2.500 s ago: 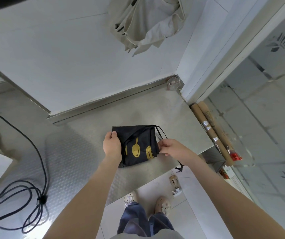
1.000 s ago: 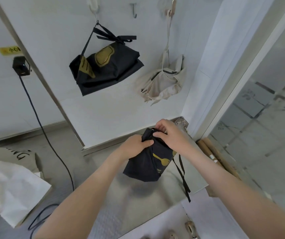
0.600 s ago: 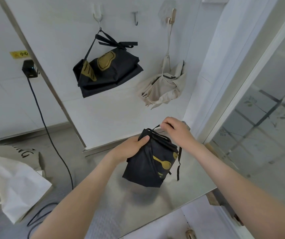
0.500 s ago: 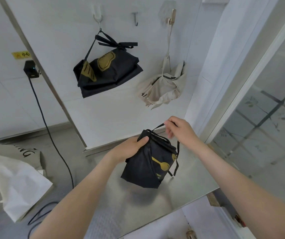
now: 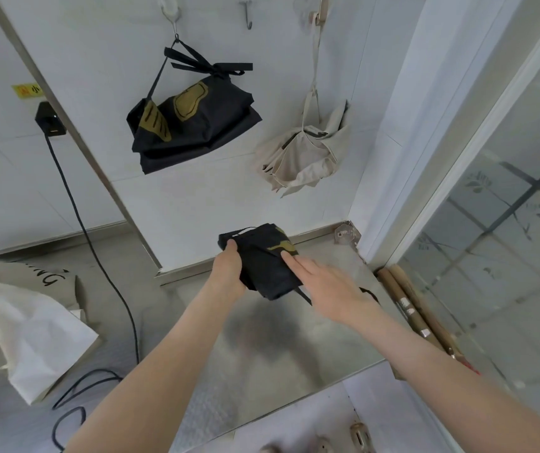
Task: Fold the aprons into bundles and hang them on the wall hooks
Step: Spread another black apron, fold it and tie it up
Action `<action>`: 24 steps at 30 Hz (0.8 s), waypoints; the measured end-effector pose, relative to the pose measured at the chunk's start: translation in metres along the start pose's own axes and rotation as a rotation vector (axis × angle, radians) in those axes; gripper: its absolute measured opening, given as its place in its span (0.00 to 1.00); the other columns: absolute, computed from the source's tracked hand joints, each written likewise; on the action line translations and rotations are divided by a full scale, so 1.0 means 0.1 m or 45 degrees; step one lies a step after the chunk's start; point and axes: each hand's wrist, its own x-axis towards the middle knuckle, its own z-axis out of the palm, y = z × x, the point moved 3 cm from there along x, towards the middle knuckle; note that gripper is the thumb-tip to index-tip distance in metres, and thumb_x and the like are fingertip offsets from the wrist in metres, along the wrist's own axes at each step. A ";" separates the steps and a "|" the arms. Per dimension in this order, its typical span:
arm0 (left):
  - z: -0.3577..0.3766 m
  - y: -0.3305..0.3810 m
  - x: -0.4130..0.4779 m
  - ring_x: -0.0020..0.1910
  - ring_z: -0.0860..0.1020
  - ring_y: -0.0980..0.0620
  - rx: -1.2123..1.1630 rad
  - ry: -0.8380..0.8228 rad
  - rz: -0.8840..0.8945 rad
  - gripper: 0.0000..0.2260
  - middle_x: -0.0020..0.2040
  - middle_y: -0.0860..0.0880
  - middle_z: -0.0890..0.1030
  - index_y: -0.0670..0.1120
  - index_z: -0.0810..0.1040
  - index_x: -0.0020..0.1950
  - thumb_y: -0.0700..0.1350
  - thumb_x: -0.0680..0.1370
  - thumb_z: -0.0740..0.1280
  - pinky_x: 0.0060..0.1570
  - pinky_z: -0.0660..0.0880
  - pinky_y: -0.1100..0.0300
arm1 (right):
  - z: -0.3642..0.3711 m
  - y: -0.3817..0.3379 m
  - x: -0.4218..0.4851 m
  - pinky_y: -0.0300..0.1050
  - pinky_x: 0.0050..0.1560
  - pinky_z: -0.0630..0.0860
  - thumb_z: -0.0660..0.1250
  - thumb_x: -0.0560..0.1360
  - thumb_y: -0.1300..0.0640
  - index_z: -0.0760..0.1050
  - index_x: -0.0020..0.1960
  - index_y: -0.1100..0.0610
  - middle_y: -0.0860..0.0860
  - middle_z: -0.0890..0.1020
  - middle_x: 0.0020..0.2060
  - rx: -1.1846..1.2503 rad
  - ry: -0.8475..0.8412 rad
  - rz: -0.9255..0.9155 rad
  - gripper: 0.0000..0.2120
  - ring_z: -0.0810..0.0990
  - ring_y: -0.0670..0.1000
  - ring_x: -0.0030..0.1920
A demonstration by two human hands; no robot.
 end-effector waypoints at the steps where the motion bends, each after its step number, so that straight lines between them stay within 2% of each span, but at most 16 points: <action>1: 0.00 0.00 0.00 0.57 0.77 0.43 -0.050 0.046 -0.009 0.18 0.64 0.42 0.76 0.44 0.69 0.68 0.52 0.83 0.57 0.48 0.74 0.50 | 0.04 0.00 -0.02 0.45 0.59 0.68 0.58 0.76 0.64 0.39 0.78 0.51 0.47 0.55 0.76 0.032 -0.005 -0.023 0.39 0.67 0.53 0.68; 3: 0.00 0.01 -0.04 0.60 0.76 0.42 -0.144 0.091 -0.038 0.14 0.62 0.43 0.77 0.45 0.70 0.67 0.48 0.83 0.57 0.47 0.73 0.50 | 0.08 -0.02 -0.05 0.45 0.64 0.66 0.60 0.77 0.58 0.39 0.78 0.49 0.46 0.53 0.77 0.180 0.001 -0.033 0.39 0.64 0.52 0.70; 4: 0.01 0.00 -0.06 0.58 0.78 0.43 -0.182 0.089 -0.062 0.10 0.59 0.43 0.78 0.46 0.72 0.63 0.45 0.83 0.58 0.45 0.74 0.51 | 0.10 -0.03 -0.05 0.45 0.66 0.65 0.63 0.77 0.53 0.39 0.78 0.49 0.45 0.53 0.77 0.255 0.001 -0.018 0.40 0.63 0.52 0.71; 6: 0.05 -0.01 -0.11 0.45 0.79 0.45 -0.221 0.087 -0.112 0.05 0.49 0.45 0.79 0.46 0.72 0.55 0.41 0.81 0.58 0.38 0.74 0.53 | 0.09 -0.03 -0.03 0.45 0.67 0.64 0.67 0.74 0.44 0.43 0.79 0.48 0.45 0.54 0.77 0.444 0.031 0.063 0.43 0.61 0.50 0.72; 8: 0.09 -0.02 -0.12 0.36 0.76 0.48 -0.227 0.103 -0.168 0.04 0.42 0.45 0.78 0.43 0.72 0.50 0.40 0.81 0.58 0.31 0.76 0.58 | 0.07 -0.02 -0.01 0.46 0.67 0.66 0.70 0.71 0.40 0.49 0.78 0.48 0.46 0.60 0.75 0.652 0.139 0.157 0.44 0.63 0.49 0.72; 10: 0.12 -0.03 -0.11 0.38 0.76 0.47 -0.297 0.082 -0.211 0.09 0.37 0.43 0.78 0.41 0.71 0.44 0.40 0.82 0.54 0.29 0.76 0.61 | 0.04 -0.04 0.01 0.46 0.65 0.68 0.71 0.70 0.40 0.51 0.77 0.48 0.47 0.66 0.72 0.747 0.201 0.232 0.44 0.66 0.50 0.70; 12: 0.15 -0.05 -0.12 0.51 0.77 0.45 -0.271 0.020 -0.189 0.12 0.44 0.42 0.79 0.39 0.71 0.46 0.38 0.83 0.50 0.44 0.76 0.59 | 0.02 -0.08 0.01 0.45 0.61 0.69 0.72 0.70 0.41 0.52 0.77 0.48 0.48 0.70 0.69 0.773 0.196 0.323 0.44 0.70 0.52 0.67; 13: 0.17 -0.07 -0.14 0.55 0.76 0.45 -0.228 0.004 -0.168 0.12 0.51 0.42 0.78 0.38 0.72 0.51 0.37 0.83 0.50 0.48 0.76 0.58 | 0.01 -0.09 0.02 0.44 0.57 0.70 0.72 0.71 0.42 0.56 0.76 0.48 0.49 0.72 0.67 0.778 0.216 0.372 0.40 0.72 0.53 0.65; 14: 0.17 -0.08 -0.17 0.53 0.77 0.44 -0.201 0.007 -0.159 0.12 0.55 0.41 0.77 0.37 0.72 0.58 0.36 0.82 0.50 0.45 0.79 0.58 | 0.00 -0.11 0.02 0.43 0.52 0.70 0.71 0.72 0.44 0.63 0.73 0.49 0.48 0.75 0.63 0.789 0.258 0.400 0.34 0.74 0.54 0.63; 15: 0.17 -0.08 -0.19 0.48 0.77 0.43 -0.215 0.003 -0.146 0.14 0.54 0.40 0.77 0.36 0.71 0.62 0.34 0.81 0.50 0.36 0.81 0.57 | -0.01 -0.11 0.04 0.42 0.47 0.69 0.69 0.74 0.47 0.69 0.68 0.50 0.49 0.78 0.59 0.817 0.300 0.425 0.25 0.76 0.54 0.59; 16: 0.17 -0.08 -0.21 0.43 0.76 0.43 -0.218 -0.020 -0.118 0.14 0.51 0.39 0.76 0.36 0.70 0.62 0.33 0.80 0.51 0.27 0.79 0.56 | -0.01 -0.10 0.05 0.42 0.44 0.68 0.67 0.75 0.50 0.73 0.63 0.52 0.50 0.81 0.54 0.866 0.329 0.457 0.18 0.77 0.55 0.56; 17: 0.17 -0.07 -0.25 0.41 0.76 0.43 -0.181 -0.075 -0.092 0.12 0.48 0.39 0.76 0.36 0.71 0.58 0.33 0.80 0.51 0.26 0.79 0.55 | 0.00 -0.07 0.07 0.43 0.43 0.68 0.66 0.76 0.53 0.76 0.59 0.54 0.52 0.82 0.51 0.919 0.328 0.494 0.13 0.78 0.56 0.53; 19: 0.17 -0.07 -0.31 0.46 0.77 0.41 -0.070 -0.182 -0.085 0.06 0.49 0.38 0.76 0.37 0.70 0.51 0.37 0.82 0.55 0.40 0.80 0.51 | 0.05 -0.01 0.09 0.48 0.45 0.72 0.65 0.77 0.55 0.79 0.51 0.58 0.55 0.83 0.45 1.096 0.308 0.529 0.08 0.80 0.57 0.49; 21: 0.10 -0.09 -0.30 0.52 0.78 0.37 0.070 -0.228 -0.119 0.14 0.50 0.35 0.77 0.39 0.69 0.52 0.51 0.82 0.58 0.49 0.77 0.48 | 0.07 0.05 0.08 0.47 0.46 0.73 0.66 0.77 0.55 0.79 0.44 0.58 0.53 0.83 0.41 1.393 0.304 0.597 0.07 0.80 0.54 0.46; 22: 0.05 -0.10 -0.28 0.53 0.78 0.37 0.175 -0.227 -0.113 0.20 0.51 0.35 0.78 0.40 0.70 0.54 0.57 0.82 0.56 0.50 0.75 0.48 | 0.06 0.08 0.05 0.46 0.47 0.73 0.66 0.77 0.55 0.79 0.43 0.56 0.51 0.83 0.41 1.579 0.300 0.647 0.07 0.80 0.52 0.46; 24: -0.06 -0.11 -0.19 0.44 0.78 0.42 0.333 -0.153 -0.075 0.27 0.46 0.39 0.79 0.39 0.73 0.55 0.62 0.81 0.52 0.47 0.75 0.53 | 0.04 0.14 0.00 0.43 0.45 0.74 0.66 0.78 0.57 0.78 0.45 0.53 0.49 0.83 0.43 1.951 0.262 0.728 0.04 0.81 0.49 0.46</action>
